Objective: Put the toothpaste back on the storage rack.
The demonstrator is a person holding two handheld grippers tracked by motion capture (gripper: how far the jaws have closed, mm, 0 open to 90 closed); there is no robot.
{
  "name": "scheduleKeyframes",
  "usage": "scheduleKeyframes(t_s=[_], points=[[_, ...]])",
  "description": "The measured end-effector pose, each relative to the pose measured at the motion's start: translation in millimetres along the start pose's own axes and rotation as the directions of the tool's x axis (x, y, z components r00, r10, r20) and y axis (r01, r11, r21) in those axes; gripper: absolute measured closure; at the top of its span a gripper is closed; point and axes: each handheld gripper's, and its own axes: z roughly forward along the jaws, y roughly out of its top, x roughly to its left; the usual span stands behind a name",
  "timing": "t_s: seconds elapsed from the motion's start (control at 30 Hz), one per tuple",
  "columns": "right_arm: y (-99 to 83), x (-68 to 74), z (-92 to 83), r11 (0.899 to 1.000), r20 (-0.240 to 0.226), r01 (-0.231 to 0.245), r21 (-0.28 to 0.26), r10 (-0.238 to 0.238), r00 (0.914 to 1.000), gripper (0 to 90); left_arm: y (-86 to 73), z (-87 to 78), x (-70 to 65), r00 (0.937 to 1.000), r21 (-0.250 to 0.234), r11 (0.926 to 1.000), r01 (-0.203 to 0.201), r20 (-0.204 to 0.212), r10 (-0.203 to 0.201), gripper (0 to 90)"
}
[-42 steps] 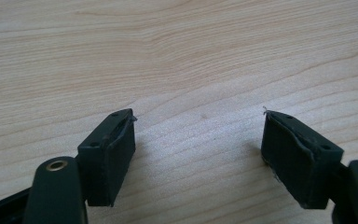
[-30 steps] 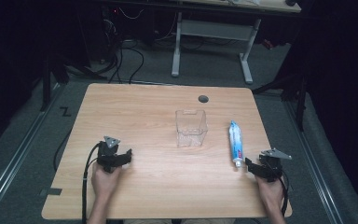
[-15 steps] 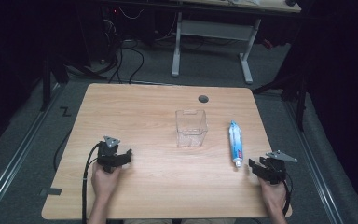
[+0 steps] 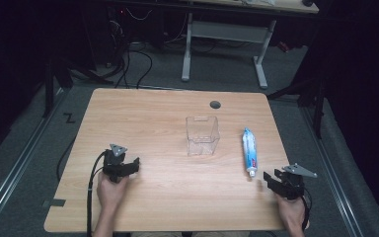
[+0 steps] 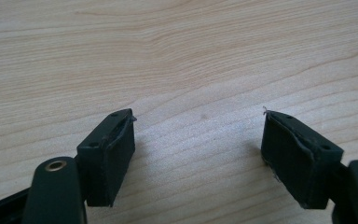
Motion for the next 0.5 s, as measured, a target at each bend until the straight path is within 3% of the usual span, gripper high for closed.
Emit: scheduleKeyframes(t_s=[0.5], points=[[-2.3, 13.2, -18.7, 0.999, -0.045, 0.012, -0.032, -0.013, 0.9989, 49.2, 0.0, 0.0, 0.0, 1.0000, 0.000, 1.0000, 0.001, -0.001, -0.001, 26.1]])
